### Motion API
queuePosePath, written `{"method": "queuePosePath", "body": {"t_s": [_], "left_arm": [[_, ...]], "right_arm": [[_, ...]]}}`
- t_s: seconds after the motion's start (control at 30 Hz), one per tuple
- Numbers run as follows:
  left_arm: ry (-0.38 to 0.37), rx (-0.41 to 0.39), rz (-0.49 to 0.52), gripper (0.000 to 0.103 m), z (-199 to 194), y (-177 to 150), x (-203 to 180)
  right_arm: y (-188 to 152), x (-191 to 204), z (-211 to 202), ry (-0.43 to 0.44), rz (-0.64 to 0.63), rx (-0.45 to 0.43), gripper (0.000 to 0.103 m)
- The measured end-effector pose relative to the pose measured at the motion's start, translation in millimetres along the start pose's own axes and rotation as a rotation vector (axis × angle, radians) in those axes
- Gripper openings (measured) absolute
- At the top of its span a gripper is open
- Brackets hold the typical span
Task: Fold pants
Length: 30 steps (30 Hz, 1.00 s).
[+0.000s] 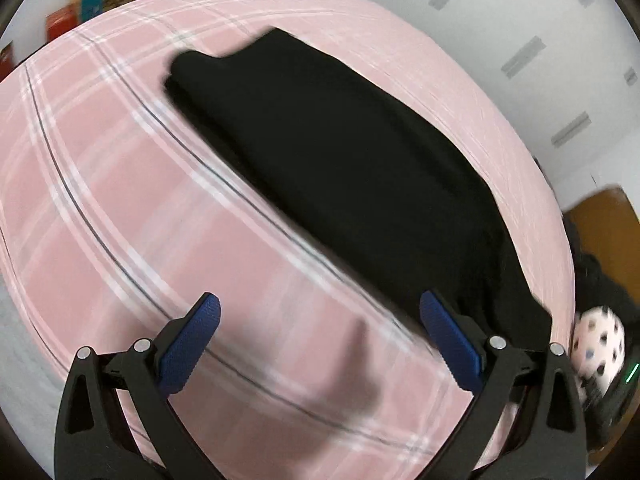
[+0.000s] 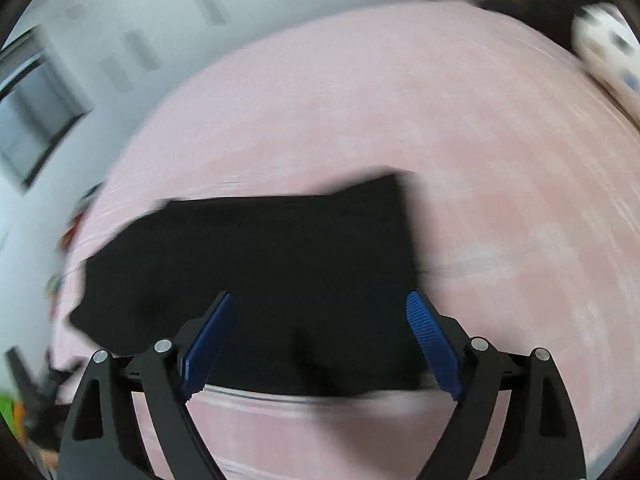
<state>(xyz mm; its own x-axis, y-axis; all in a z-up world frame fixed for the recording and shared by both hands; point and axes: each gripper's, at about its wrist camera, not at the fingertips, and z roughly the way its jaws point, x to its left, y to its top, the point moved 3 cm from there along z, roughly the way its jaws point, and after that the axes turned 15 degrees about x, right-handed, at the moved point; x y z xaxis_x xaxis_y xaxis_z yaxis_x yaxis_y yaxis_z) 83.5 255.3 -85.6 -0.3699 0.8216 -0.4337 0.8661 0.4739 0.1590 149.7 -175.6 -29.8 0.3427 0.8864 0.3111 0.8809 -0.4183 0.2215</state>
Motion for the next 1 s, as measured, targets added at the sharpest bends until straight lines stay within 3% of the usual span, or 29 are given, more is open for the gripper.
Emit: {"method": "queuePosePath", "body": {"t_s": [0.17, 0.3, 0.4, 0.43, 0.47, 0.5, 0.53, 0.57, 0.6, 0.63, 0.67, 0.73, 0.87, 1.0], "left_arm": [[0.041, -0.01, -0.116, 0.098, -3.4, 71.6, 45.3], [0.062, 0.022, -0.126, 0.098, 14.4, 112.8, 56.1], [0.077, -0.028, -0.12, 0.098, 17.1, 128.7, 53.1], [0.086, -0.031, -0.117, 0.098, 20.0, 132.6, 51.7], [0.106, -0.033, -0.119, 0.098, 24.0, 136.7, 50.8], [0.12, -0.038, -0.12, 0.098, 25.0, 138.4, 49.4], [0.139, -0.042, -0.114, 0.098, 27.0, 139.7, 44.8], [0.158, -0.046, -0.109, 0.085, 27.3, 140.9, 40.2], [0.161, -0.05, -0.102, 0.066, 26.9, 149.8, 34.6], [0.152, -0.042, -0.092, 0.037, 25.6, 150.7, 32.5], [0.126, -0.03, -0.095, 0.023, 21.8, 151.6, 30.9], [0.1, -0.029, -0.104, 0.014, 9.6, 151.6, 29.3], [0.052, -0.023, -0.047, 0.013, -26.5, 143.4, 10.5], [-0.029, 0.085, 0.019, 0.013, -43.6, 102.5, -6.1]], "right_arm": [[-4.0, -35.6, 29.8, 0.117, 0.099, 0.055, 0.086], [1.2, -15.2, 49.1, 0.173, 0.101, 0.021, 0.087], [10.8, -2.1, 54.3, 0.242, 0.087, 0.018, 0.086], [14.0, 6.7, 58.8, 0.273, 0.069, 0.028, 0.081], [17.3, 14.1, 60.4, 0.256, 0.059, 0.032, 0.081], [17.6, 15.7, 61.8, 0.226, 0.046, 0.033, 0.074], [14.7, 22.1, 58.9, 0.208, 0.033, 0.037, 0.055], [15.4, 22.7, 58.2, 0.233, 0.035, 0.043, 0.042], [15.9, 19.4, 55.5, 0.28, 0.061, 0.054, 0.031], [16.4, 16.6, 48.7, 0.308, 0.087, 0.053, 0.026], [15.5, 11.9, 39.9, 0.329, 0.092, 0.05, 0.025], [17.8, 9.2, 22.1, 0.343, 0.086, 0.037, 0.02], [15.0, -8.5, -19.8, 0.343, 0.064, 0.034, 0.017], [-7.1, -52.1, -47.4, 0.251, 0.066, 0.032, 0.017]]}}
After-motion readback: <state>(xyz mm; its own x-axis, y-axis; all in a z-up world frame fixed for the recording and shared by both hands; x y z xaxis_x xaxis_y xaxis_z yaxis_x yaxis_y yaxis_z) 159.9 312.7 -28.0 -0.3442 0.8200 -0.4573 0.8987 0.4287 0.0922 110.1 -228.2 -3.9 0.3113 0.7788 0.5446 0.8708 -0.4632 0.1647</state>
